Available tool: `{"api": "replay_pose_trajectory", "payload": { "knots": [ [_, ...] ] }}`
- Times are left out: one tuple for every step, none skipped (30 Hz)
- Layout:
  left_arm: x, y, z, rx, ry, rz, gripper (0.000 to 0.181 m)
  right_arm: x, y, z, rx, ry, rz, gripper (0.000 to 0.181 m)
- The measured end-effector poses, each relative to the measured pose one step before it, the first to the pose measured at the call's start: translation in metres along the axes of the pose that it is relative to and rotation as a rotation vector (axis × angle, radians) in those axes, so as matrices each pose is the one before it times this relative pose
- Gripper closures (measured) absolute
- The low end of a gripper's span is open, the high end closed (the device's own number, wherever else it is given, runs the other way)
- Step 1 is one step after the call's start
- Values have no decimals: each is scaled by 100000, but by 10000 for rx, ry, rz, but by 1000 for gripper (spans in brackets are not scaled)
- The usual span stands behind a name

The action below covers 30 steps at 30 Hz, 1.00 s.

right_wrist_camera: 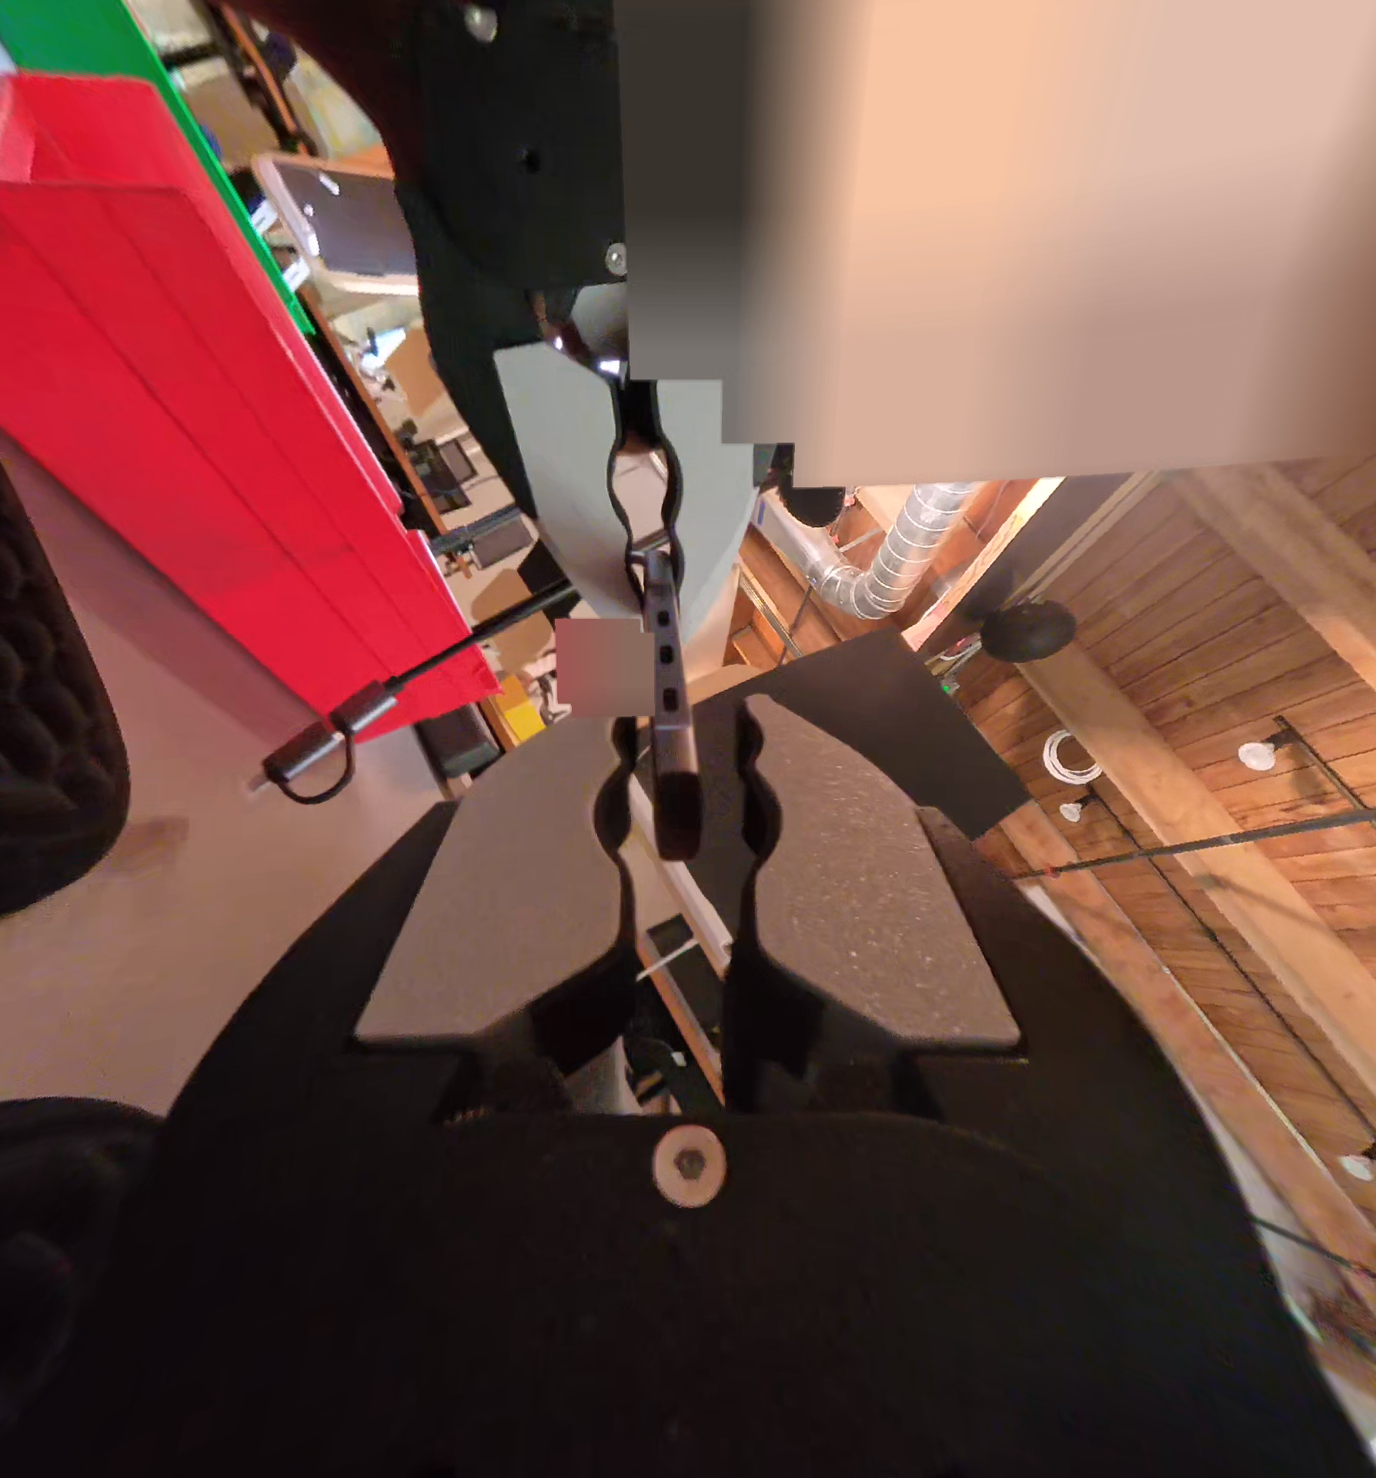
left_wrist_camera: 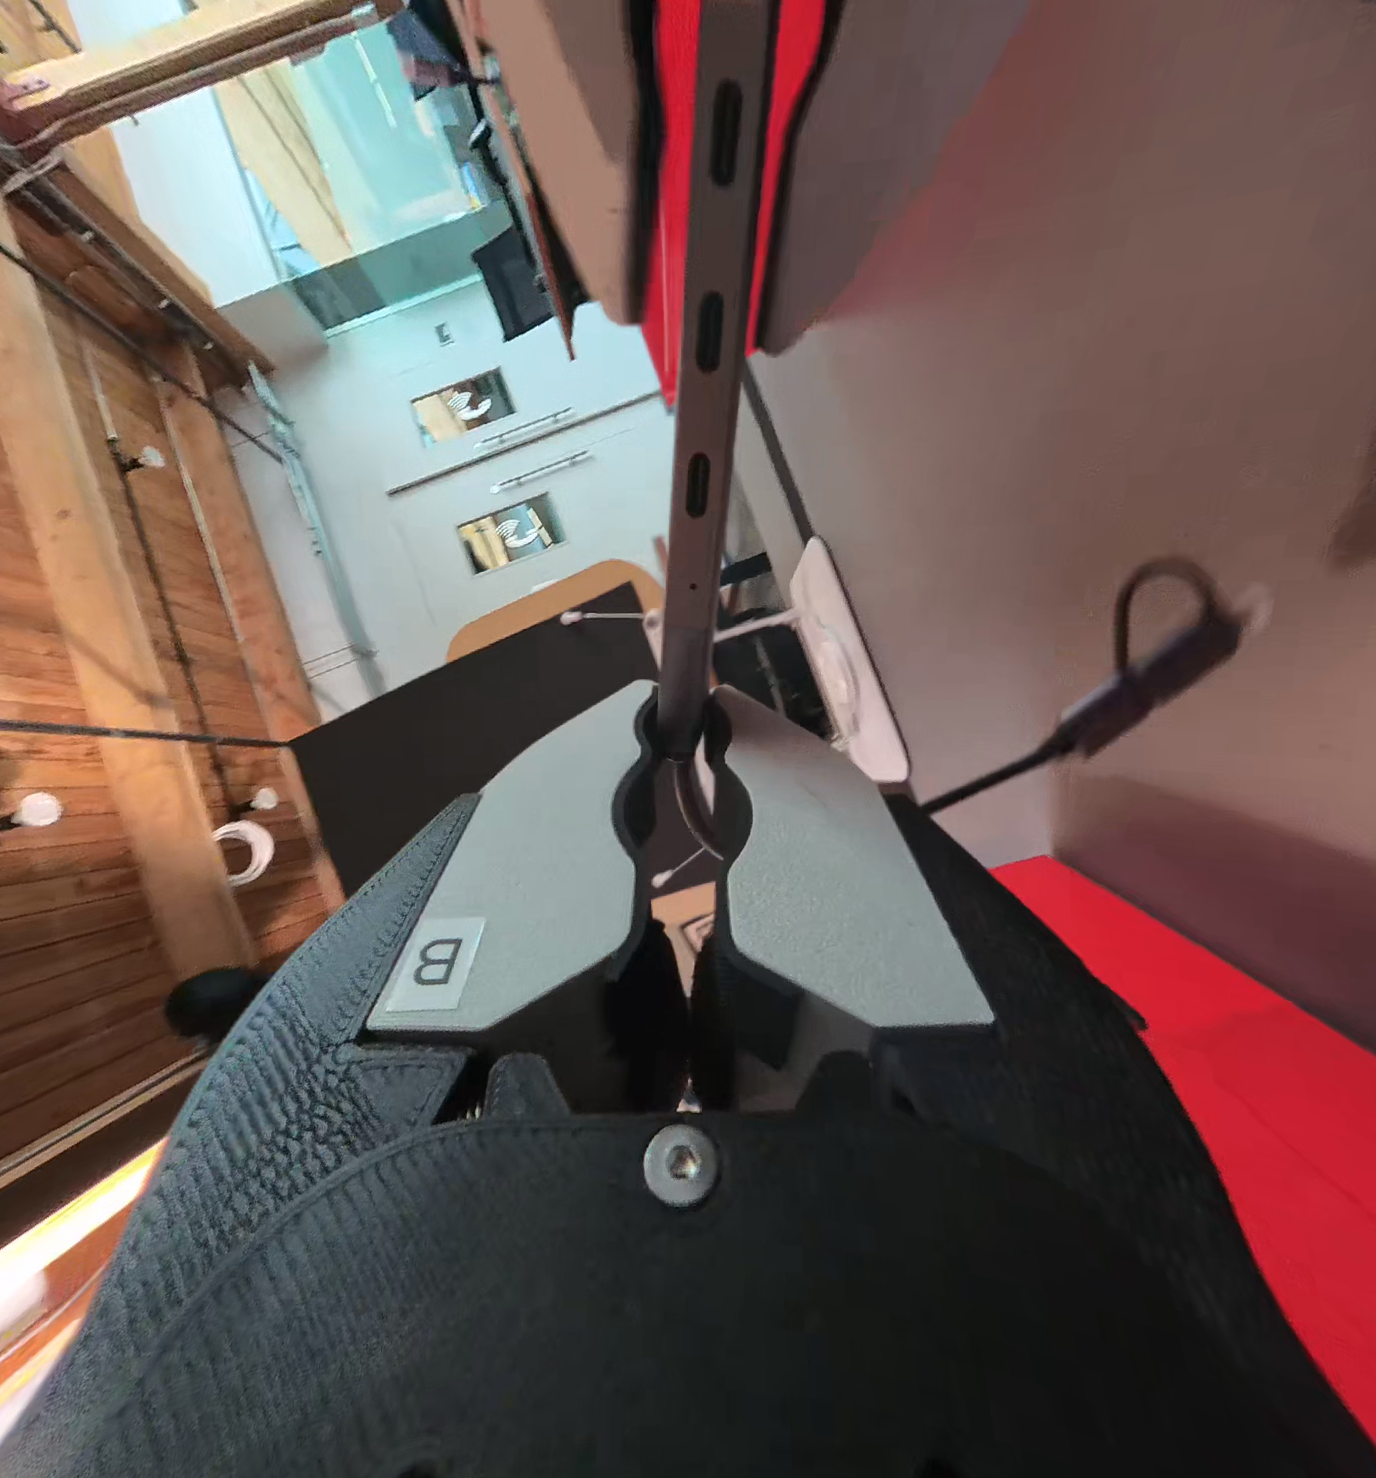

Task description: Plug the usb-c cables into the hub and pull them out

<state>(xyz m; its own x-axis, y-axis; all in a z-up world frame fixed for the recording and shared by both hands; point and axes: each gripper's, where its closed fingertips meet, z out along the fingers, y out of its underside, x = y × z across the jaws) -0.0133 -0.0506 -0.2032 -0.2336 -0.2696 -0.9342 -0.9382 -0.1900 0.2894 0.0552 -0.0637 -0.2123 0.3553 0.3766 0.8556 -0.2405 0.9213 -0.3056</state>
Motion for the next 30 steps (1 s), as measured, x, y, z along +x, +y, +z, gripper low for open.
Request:
{"api": "replay_pose_trajectory", "payload": {
  "knots": [
    [16, -275, 173, 213, 238, -75, 174, 355, -207, -95, 208, 68, 460, 149],
    [27, -235, 175, 150, 215, 42, 174, 297, -283, -122, 240, 23, 485, 142],
    [75, -287, 172, 177, 231, 77, 174, 115, -294, -98, 239, -74, 442, 137],
    [66, -366, 195, 207, 228, 1, 174, -82, -234, -73, 180, -164, 305, 135],
    [-6, -453, 165, 267, 170, -56, 174, -160, -35, -17, 35, -153, 89, 138],
    [-152, -487, 117, 307, 38, -59, 174, -28, 321, 30, -196, -11, -94, 144],
    [-201, -419, 43, 286, -8, -39, 175, -31, 421, 54, -250, 10, -156, 145],
    [-175, -232, -2, 199, 21, -64, 175, -102, 252, 20, -118, -46, -99, 145],
    [-166, -34, -31, 108, 24, -107, 175, -44, 45, -34, 0, -36, 16, 146],
    [-162, 105, -41, 45, 6, -102, 175, 52, -109, -61, 67, 10, 124, 150],
    [-115, 152, -45, 30, -18, -40, 175, 191, -198, -71, 106, 77, 172, 157],
    [-1, 146, -35, 19, 24, 13, 175, 222, -171, -65, 100, 94, 136, 164],
    [108, 96, -14, 11, 64, -6, 175, 139, -47, -33, 33, 60, 59, 166],
    [154, 12, 5, 31, 66, -10, 175, 1, 98, 22, -56, 3, -25, 167],
    [176, -62, 11, 54, 62, -6, 175, -149, 171, 37, -106, -71, -101, 171],
    [157, -14, 9, 8, 33, -39, 175, -268, 73, 44, -62, -114, -148, 172],
    [223, 87, 44, -50, 61, -12, 175, -270, -3, 45, -52, -88, -185, 173],
    [243, 115, 57, -60, 28, -76, 175, -226, 52, 61, -125, -72, -213, 173],
    [228, 168, 103, -107, -11, -222, 174, -212, 114, 90, -172, -72, -225, 173],
    [259, 188, 99, -138, -33, -350, 174, -226, 108, 98, -151, -78, -206, 173],
    [212, 292, 10, -187, -87, -490, 173, -177, 111, 105, -136, -18, -187, 173],
    [143, 395, -168, -204, -148, -622, 163, 65, 264, 71, -211, 128, -216, 173],
    [32, 562, -344, -190, -242, -741, 151, 147, 350, 45, -238, 118, -202, 173],
    [28, 637, -539, -108, -232, -826, 143, 171, 306, 13, -165, 94, -61, 173],
    [25, 660, -709, 13, -203, -888, 139, 235, 226, -8, -90, 119, 76, 173],
    [-125, 819, -886, 24, -248, -923, 139, 353, 190, -4, -73, 183, 105, 173],
    [-352, 1130, -1051, -74, -320, -943, 139, 404, 206, 9, -98, 221, 76, 173],
    [-610, 1508, -1174, -230, -366, -970, 139, 412, 223, 30, -119, 222, 57, 173],
    [-910, 1948, -1265, -448, -430, -1042, 141, 342, 202, 24, -104, 191, 61, 173],
    [-1080, 2308, -1274, -634, -362, -1019, 145, 271, 157, 5, -63, 143, 82, 173]
  ]
}}
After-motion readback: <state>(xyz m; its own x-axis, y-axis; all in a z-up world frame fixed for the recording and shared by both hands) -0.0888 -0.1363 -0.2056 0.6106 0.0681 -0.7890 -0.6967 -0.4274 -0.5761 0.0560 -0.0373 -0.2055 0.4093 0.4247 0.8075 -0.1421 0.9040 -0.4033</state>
